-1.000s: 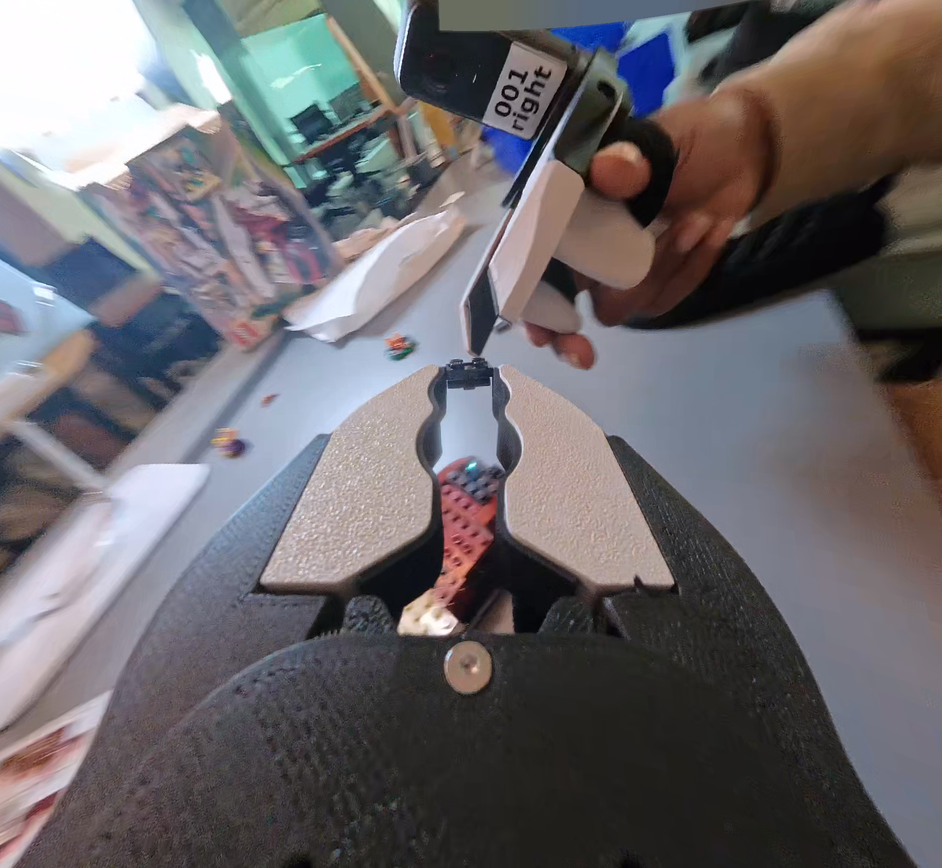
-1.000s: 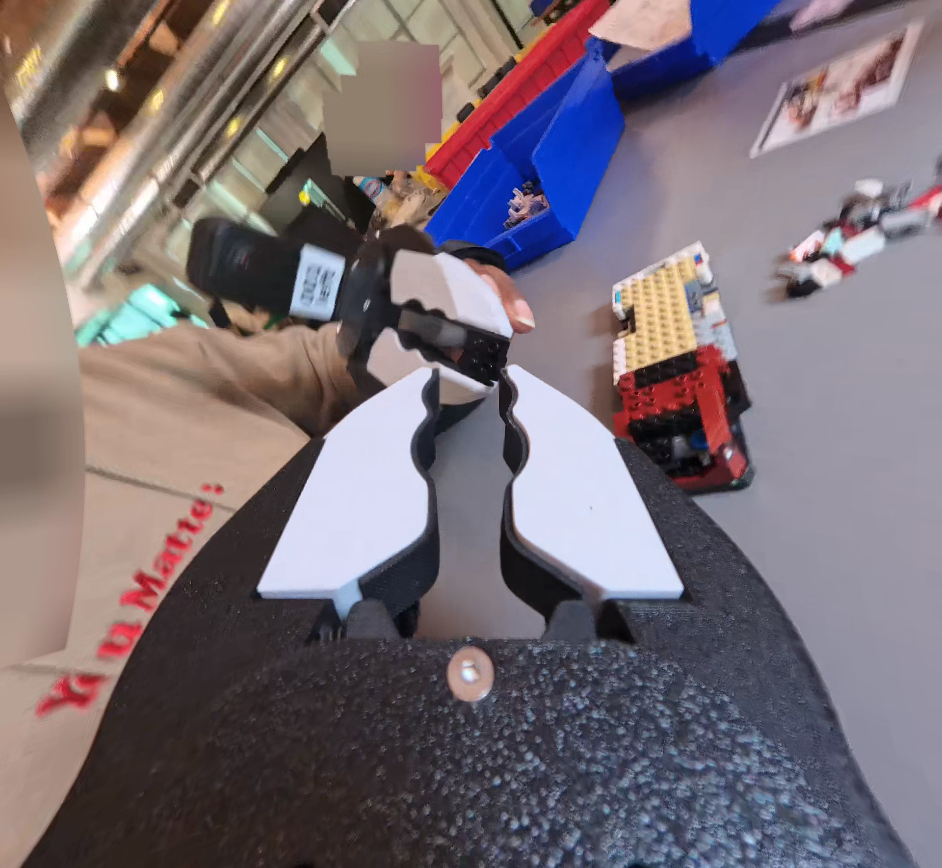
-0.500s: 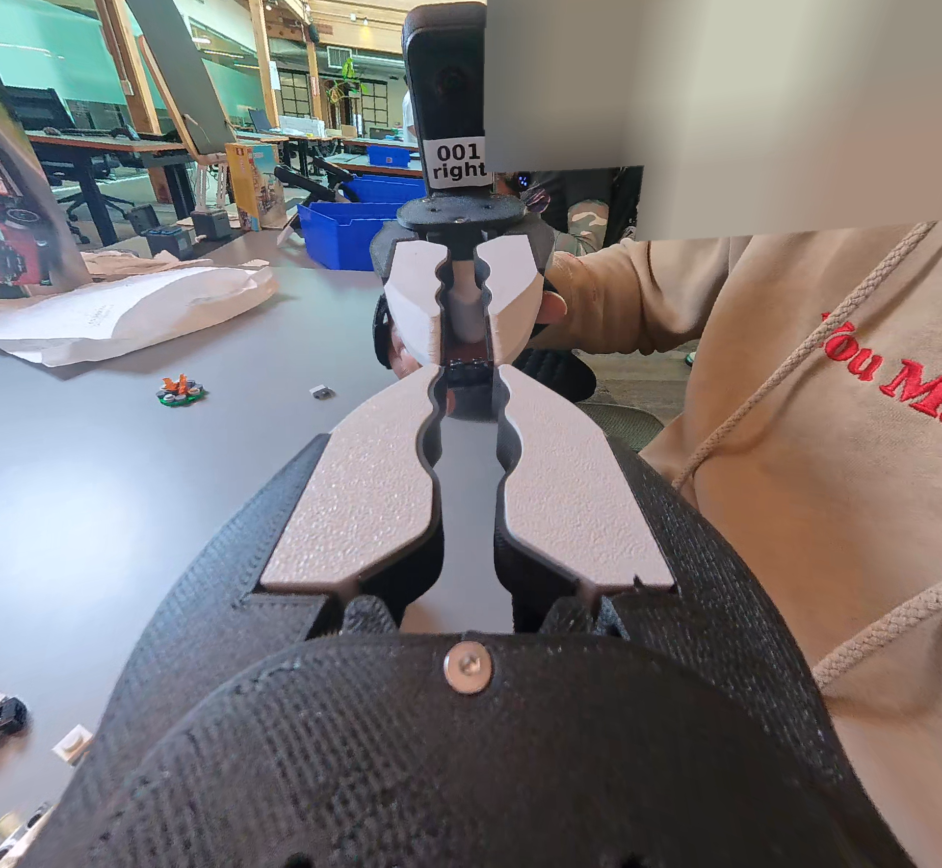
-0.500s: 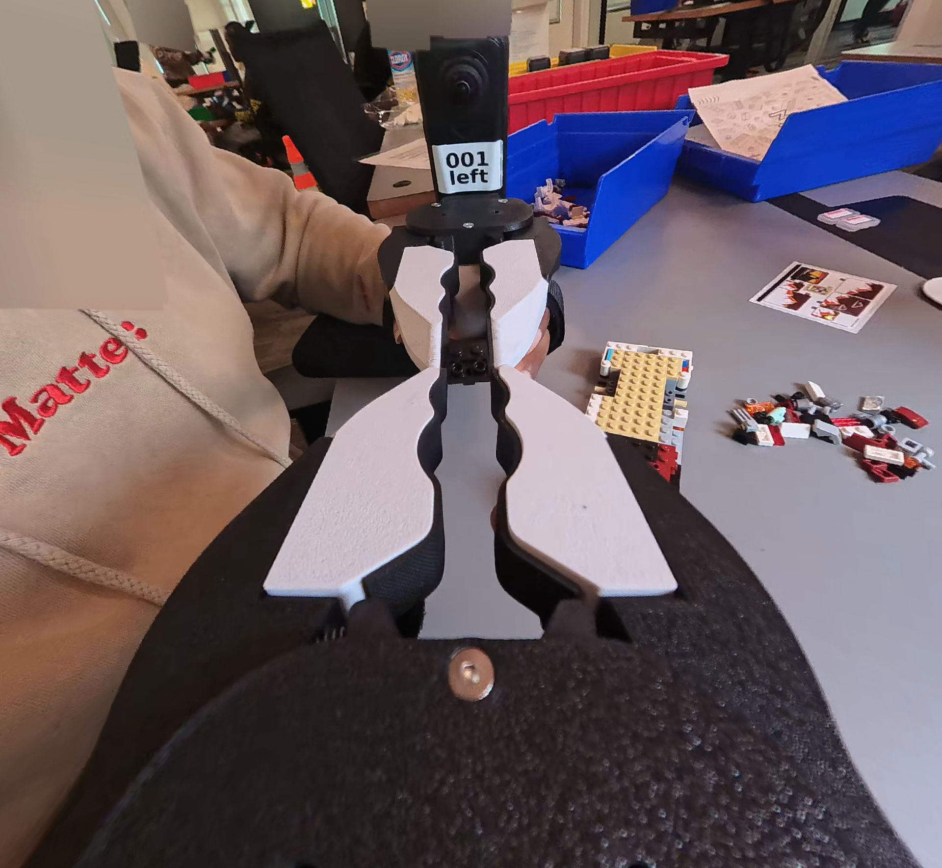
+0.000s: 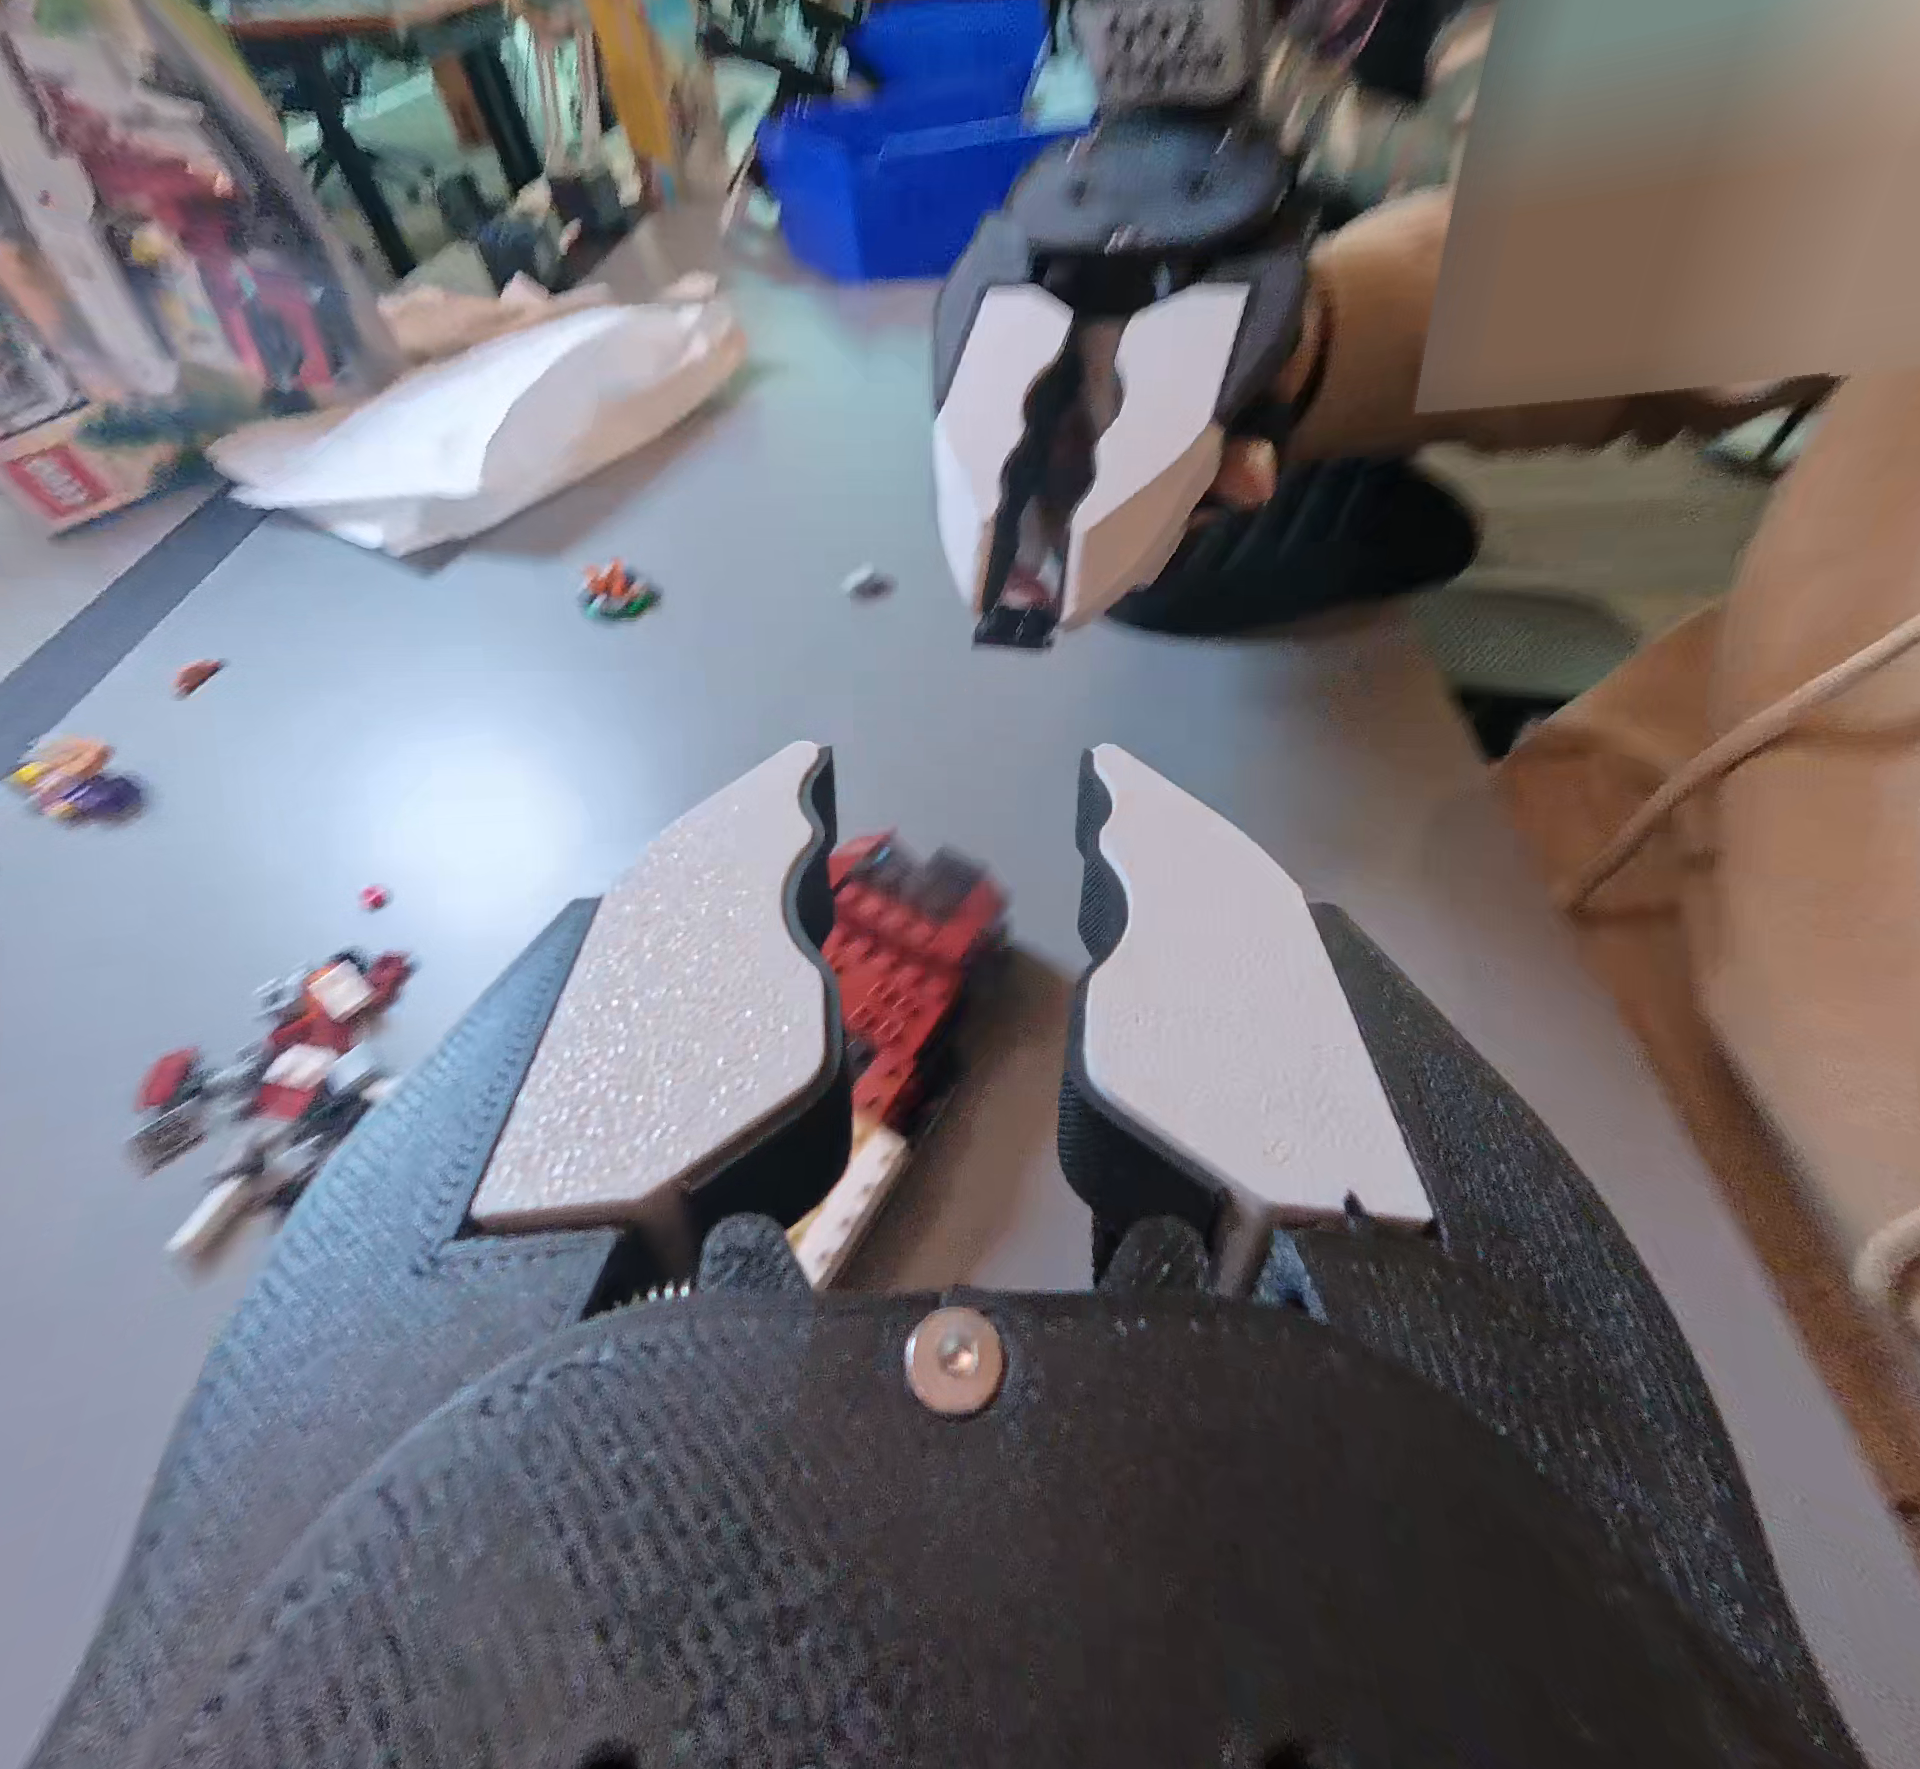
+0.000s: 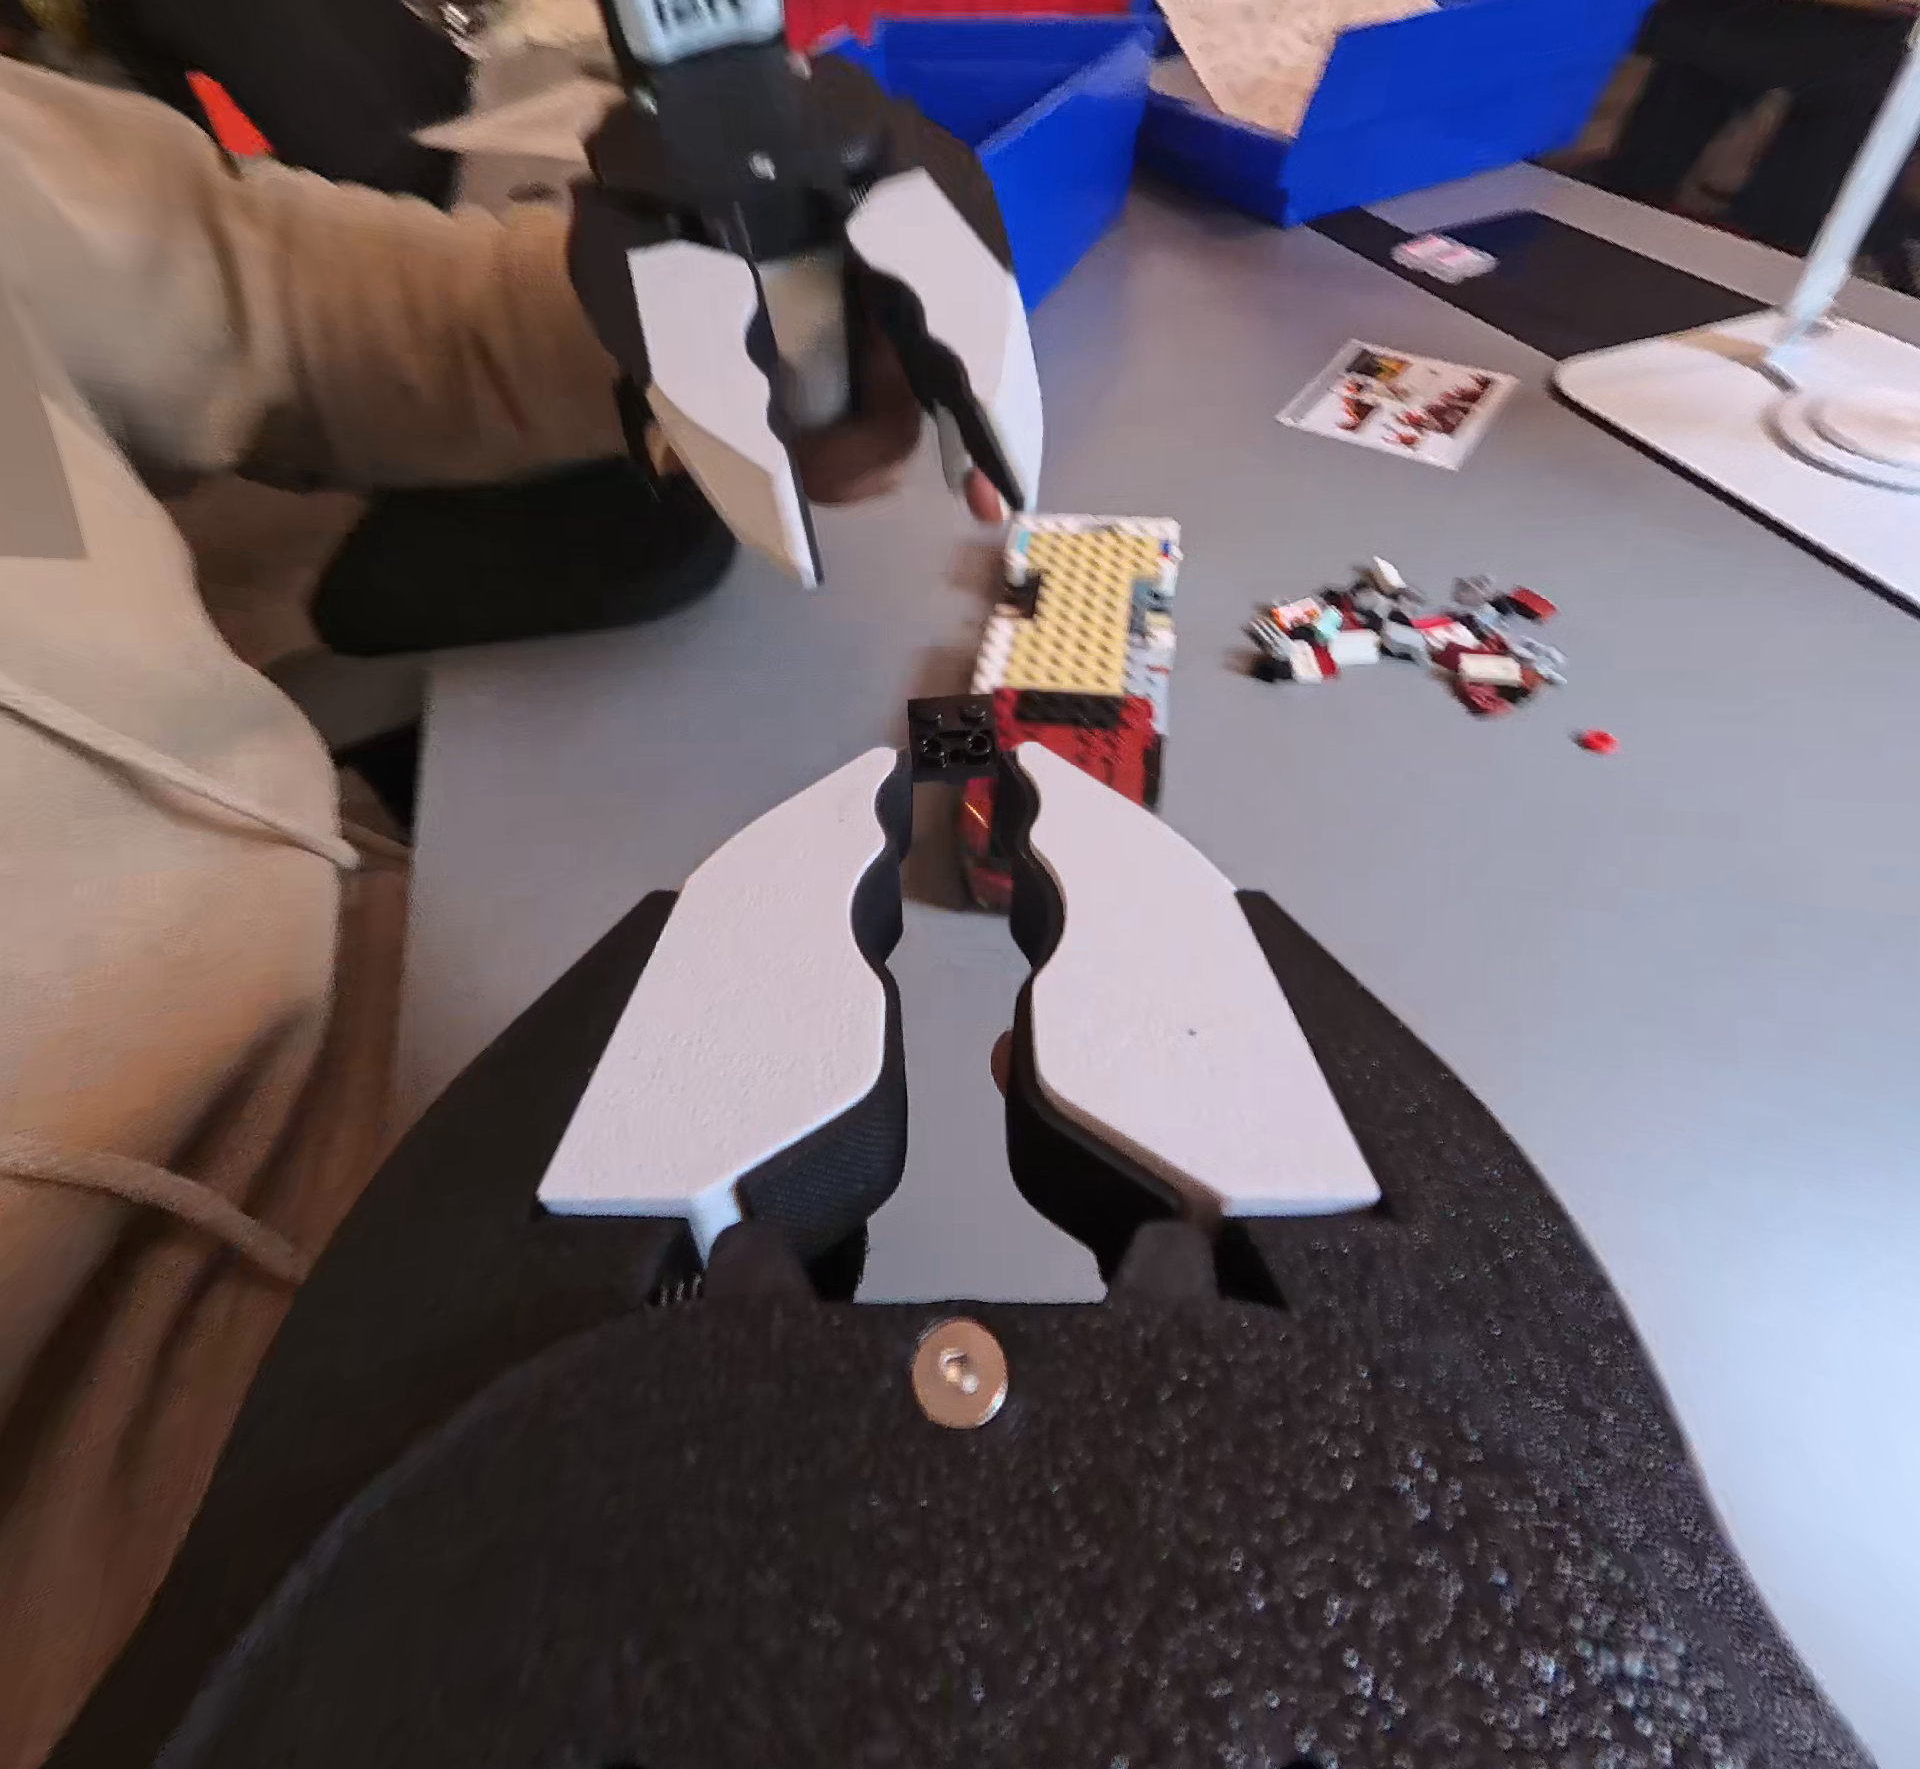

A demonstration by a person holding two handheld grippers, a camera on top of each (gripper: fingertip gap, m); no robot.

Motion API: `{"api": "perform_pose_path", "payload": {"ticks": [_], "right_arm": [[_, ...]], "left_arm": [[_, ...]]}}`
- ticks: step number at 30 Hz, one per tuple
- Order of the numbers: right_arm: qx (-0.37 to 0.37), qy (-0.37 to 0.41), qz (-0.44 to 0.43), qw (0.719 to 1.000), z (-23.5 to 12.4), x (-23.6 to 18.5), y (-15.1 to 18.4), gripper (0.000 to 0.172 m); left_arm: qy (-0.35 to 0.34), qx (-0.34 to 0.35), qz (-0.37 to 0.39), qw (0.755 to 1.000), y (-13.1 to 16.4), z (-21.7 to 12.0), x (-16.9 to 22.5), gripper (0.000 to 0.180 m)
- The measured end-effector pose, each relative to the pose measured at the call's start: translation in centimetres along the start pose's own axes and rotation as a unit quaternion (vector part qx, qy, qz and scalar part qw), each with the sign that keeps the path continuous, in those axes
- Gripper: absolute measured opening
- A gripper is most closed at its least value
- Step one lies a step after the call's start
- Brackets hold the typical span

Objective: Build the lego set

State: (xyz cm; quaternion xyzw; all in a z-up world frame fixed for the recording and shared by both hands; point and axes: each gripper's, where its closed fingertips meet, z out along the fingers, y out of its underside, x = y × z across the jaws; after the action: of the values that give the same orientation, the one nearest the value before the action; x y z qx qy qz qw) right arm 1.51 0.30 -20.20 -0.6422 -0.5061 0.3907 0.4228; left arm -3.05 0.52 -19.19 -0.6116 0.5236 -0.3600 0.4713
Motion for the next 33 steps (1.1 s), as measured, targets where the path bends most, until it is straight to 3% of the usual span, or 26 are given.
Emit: {"api": "perform_pose_path", "payload": {"ticks": [3,5,11,19,33], "right_arm": [[-0.043,0.039,0.017,0.998,0.2,1.8,2.1,0.016],[-0.061,0.052,0.021,0.997,0.9,2.4,3.0,0.016],[-0.099,0.052,0.01,0.994,3.3,2.8,4.1,0.016],[-0.118,0.052,0.017,0.992,4.1,2.8,4.8,0.016],[-0.164,0.086,0.009,0.983,4.3,3.3,4.8,0.016]], "left_arm": [[-0.016,-0.108,0.053,0.993,3.0,0.1,-2.3,0.053],[0.018,-0.159,0.071,0.985,4.5,0.9,-2.3,0.06],[0.098,-0.226,0.107,0.963,6.8,3.5,-2.0,0.066],[0.123,-0.225,0.137,0.957,7.3,4.7,-1.6,0.055],[0.11,-0.209,0.128,0.963,7.3,4.8,-1.7,0.053]]}}
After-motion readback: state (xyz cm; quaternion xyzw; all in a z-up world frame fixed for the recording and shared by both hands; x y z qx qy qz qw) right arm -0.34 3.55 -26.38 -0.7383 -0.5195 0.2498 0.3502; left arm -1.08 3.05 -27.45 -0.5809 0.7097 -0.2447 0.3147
